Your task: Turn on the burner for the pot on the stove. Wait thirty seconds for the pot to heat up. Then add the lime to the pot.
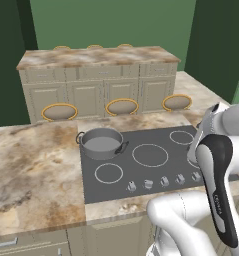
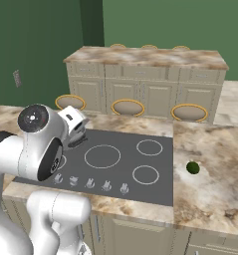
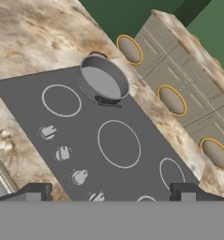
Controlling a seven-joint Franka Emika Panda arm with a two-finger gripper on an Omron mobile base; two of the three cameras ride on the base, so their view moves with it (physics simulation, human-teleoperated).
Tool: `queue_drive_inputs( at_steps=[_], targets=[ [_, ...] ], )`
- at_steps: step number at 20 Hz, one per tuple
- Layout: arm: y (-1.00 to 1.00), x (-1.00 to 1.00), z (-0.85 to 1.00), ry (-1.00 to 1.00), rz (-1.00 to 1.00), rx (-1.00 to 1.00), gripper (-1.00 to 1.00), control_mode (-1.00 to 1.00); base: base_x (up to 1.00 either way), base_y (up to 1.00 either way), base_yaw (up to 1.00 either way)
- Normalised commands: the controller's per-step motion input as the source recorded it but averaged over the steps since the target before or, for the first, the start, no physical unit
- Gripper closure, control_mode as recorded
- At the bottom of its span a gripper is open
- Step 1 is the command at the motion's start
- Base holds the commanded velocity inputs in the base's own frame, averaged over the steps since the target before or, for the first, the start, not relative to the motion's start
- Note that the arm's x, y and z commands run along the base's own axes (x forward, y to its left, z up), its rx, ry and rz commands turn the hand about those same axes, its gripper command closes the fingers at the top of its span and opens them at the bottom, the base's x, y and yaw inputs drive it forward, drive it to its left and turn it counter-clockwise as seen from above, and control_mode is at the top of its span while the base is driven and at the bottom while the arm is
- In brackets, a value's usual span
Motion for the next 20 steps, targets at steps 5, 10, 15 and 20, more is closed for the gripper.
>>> queue_drive_inputs(
  at_steps=[5,10,15,20],
  targets=[
    [0.0,0.0,0.0,0.0,0.0,0.0,-1.0,-1.0,0.0,0.0,0.0],
    [0.0,0.0,0.0,0.0,0.0,0.0,-1.0,-1.0,0.0,0.0,0.0],
    [0.0,0.0,0.0,0.0,0.0,0.0,-1.0,-1.0,0.0,0.0,0.0],
    [0.0,0.0,0.0,0.0,0.0,0.0,-1.0,-1.0,0.0,0.0,0.0]
  ],
)
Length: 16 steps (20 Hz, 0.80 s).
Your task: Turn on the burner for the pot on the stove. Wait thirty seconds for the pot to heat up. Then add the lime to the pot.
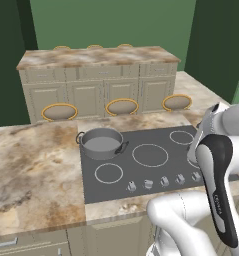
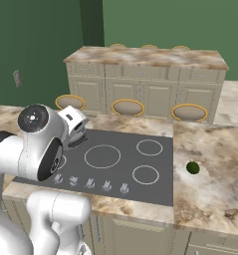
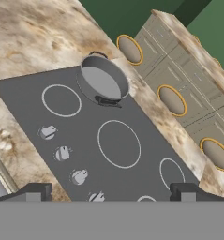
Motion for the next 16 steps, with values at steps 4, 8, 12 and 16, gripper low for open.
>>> queue_drive_inputs(
  at_steps=[4,8,12,16],
  targets=[
    [0.0,0.0,0.0,0.0,0.0,0.0,-1.0,-1.0,0.0,0.0,0.0],
    [0.0,0.0,0.0,0.0,0.0,0.0,-1.0,-1.0,0.0,0.0,0.0],
    [0.0,0.0,0.0,0.0,0.0,0.0,-1.0,-1.0,0.0,0.0,0.0],
    [0.0,0.0,0.0,0.0,0.0,0.0,-1.0,-1.0,0.0,0.0,0.0]
  ],
)
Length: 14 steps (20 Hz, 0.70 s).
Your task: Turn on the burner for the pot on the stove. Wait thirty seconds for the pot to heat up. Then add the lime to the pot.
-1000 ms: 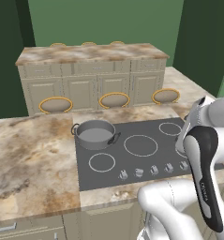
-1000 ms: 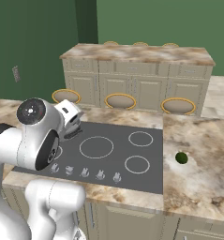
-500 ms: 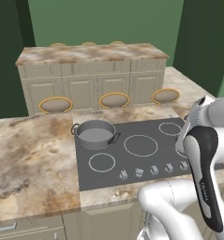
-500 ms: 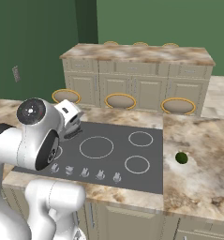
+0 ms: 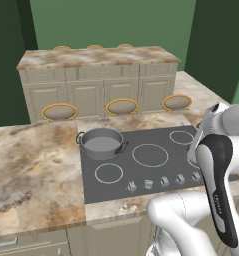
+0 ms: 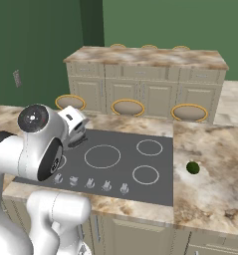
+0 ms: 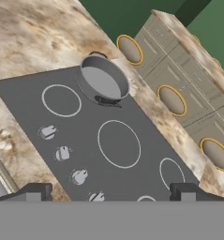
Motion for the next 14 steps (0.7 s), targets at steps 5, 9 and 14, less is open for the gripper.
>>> queue_drive_inputs(
  at_steps=[5,9,14],
  targets=[
    [0.0,0.0,0.0,0.0,0.0,0.0,-1.0,-1.0,0.0,0.0,0.0],
    [0.0,0.0,0.0,0.0,0.0,0.0,-1.0,-1.0,0.0,0.0,0.0],
    [0.0,0.0,0.0,0.0,0.0,0.0,-1.0,-1.0,0.0,0.0,0.0]
  ],
)
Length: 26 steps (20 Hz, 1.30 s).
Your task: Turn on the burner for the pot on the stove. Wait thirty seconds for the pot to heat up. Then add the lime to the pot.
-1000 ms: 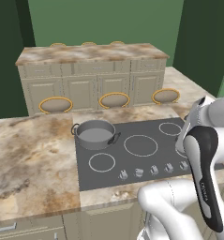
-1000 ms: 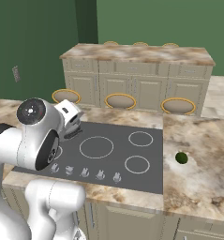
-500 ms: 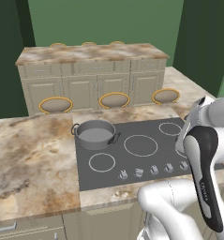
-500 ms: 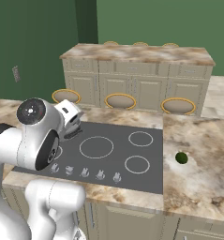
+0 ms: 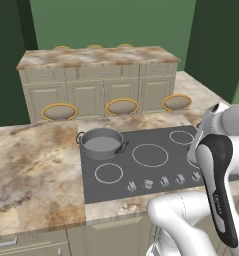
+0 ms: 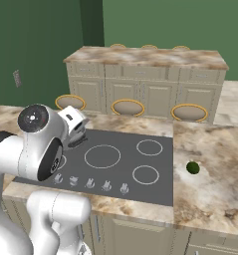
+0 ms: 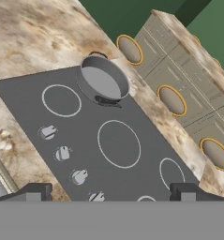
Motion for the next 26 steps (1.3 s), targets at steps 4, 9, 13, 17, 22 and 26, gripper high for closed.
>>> queue_drive_inputs(
  at_steps=[4,9,13,17,22,26],
  targets=[
    [0.0,0.0,0.0,0.0,0.0,0.0,-1.0,-1.0,0.0,0.0,0.0],
    [0.0,0.0,0.0,0.0,0.0,0.0,-1.0,-1.0,0.0,0.0,0.0],
    [0.0,0.0,0.0,0.0,0.0,0.0,-1.0,-1.0,0.0,0.0,0.0],
    [0.0,0.0,0.0,0.0,0.0,0.0,-1.0,-1.0,0.0,0.0,0.0],
    [0.0,0.0,0.0,0.0,0.0,0.0,-1.0,-1.0,0.0,0.0,0.0],
    [0.0,0.0,0.0,0.0,0.0,0.0,-1.0,-1.0,0.0,0.0,0.0]
  ],
)
